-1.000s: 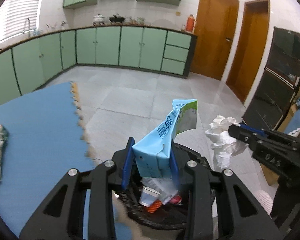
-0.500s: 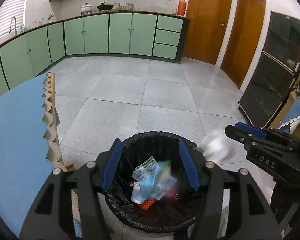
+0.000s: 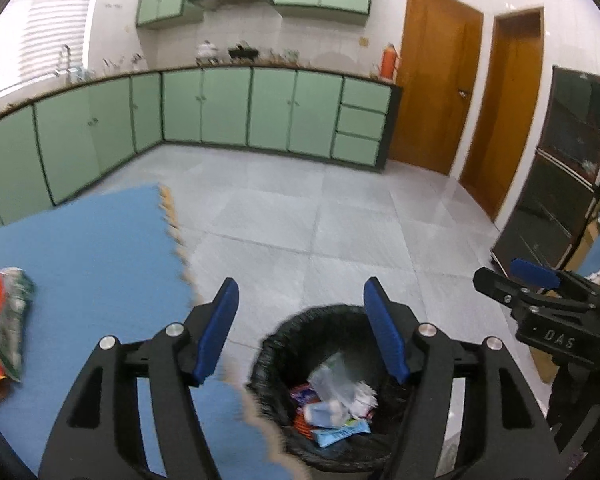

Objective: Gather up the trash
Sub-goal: 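Carry the carton and tissue over the black bin and open both tools, then move both tools back over the remaining trash on the mat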

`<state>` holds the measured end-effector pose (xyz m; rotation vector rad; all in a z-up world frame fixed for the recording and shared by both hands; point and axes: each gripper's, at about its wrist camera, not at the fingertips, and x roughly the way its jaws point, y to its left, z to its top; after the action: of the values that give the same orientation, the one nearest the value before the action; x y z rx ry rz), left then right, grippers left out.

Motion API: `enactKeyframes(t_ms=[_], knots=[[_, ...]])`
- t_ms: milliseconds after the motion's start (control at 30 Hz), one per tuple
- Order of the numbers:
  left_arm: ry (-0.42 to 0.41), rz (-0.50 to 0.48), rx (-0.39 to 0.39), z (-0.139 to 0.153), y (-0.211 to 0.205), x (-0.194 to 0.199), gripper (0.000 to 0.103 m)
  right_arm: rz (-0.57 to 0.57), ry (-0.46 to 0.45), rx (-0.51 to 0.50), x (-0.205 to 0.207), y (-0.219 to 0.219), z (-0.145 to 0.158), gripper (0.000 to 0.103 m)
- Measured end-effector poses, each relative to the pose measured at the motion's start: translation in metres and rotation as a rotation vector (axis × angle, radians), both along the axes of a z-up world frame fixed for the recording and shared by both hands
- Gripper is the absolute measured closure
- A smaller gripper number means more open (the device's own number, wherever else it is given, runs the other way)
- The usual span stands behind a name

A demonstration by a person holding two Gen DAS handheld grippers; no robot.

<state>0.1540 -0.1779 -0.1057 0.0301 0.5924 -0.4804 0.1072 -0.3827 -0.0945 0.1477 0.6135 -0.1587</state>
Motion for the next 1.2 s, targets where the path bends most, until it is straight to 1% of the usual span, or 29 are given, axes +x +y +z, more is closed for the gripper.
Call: enactKeyframes(t_ms=[100,167,233,267,300,400,467,600,667,733,800,900,1000,1200], knots=[[-0.049,0.059,0.002,0.016,0.037,-0.010,0.033,0.049,-0.039,0.001,0.001,0.027,0.015,0.021],[-0.064,0.096,0.005,0.023,0.059,-0.013,0.030,0.084,-0.055,0.003,0.004,0.046,0.022,0.019],[-0.077,0.153,0.017,0.027,0.087,-0.018,0.029,0.121,-0.068,0.009,0.010,0.067,0.026,0.014],[-0.084,0.178,0.024,0.028,0.098,-0.020,0.028,0.141,-0.073,0.011,0.013,0.079,0.027,0.013],[-0.097,0.222,0.037,0.029,0.117,-0.023,0.028,0.156,-0.075,0.012,0.015,0.088,0.028,0.012],[-0.113,0.307,0.065,0.033,0.155,-0.026,0.026,0.217,-0.080,0.014,0.024,0.125,0.025,0.011],[-0.124,0.390,0.094,0.034,0.187,-0.029,0.026,0.262,-0.084,0.014,0.031,0.152,0.023,0.011],[-0.119,0.524,0.113,0.036,0.243,-0.032,0.025,0.339,-0.099,0.014,0.040,0.199,0.017,0.011],[-0.124,0.593,0.151,0.034,0.268,-0.033,0.024,0.370,-0.103,0.018,0.042,0.215,0.013,0.011],[-0.112,0.633,0.171,0.029,0.289,-0.032,0.023,0.399,-0.100,0.020,0.046,0.232,0.010,0.011],[-0.088,0.664,0.174,0.025,0.309,-0.033,0.022,0.428,-0.101,0.019,0.049,0.249,0.008,0.011],[-0.034,0.680,0.140,0.017,0.331,-0.030,0.021,0.459,-0.093,0.010,0.056,0.269,0.003,0.011],[-0.005,0.682,0.119,0.010,0.338,-0.026,0.021,0.477,-0.077,0.007,0.063,0.286,-0.001,0.011],[0.049,0.679,0.074,-0.007,0.356,-0.017,0.021,0.504,-0.078,-0.019,0.069,0.310,-0.004,0.011]])
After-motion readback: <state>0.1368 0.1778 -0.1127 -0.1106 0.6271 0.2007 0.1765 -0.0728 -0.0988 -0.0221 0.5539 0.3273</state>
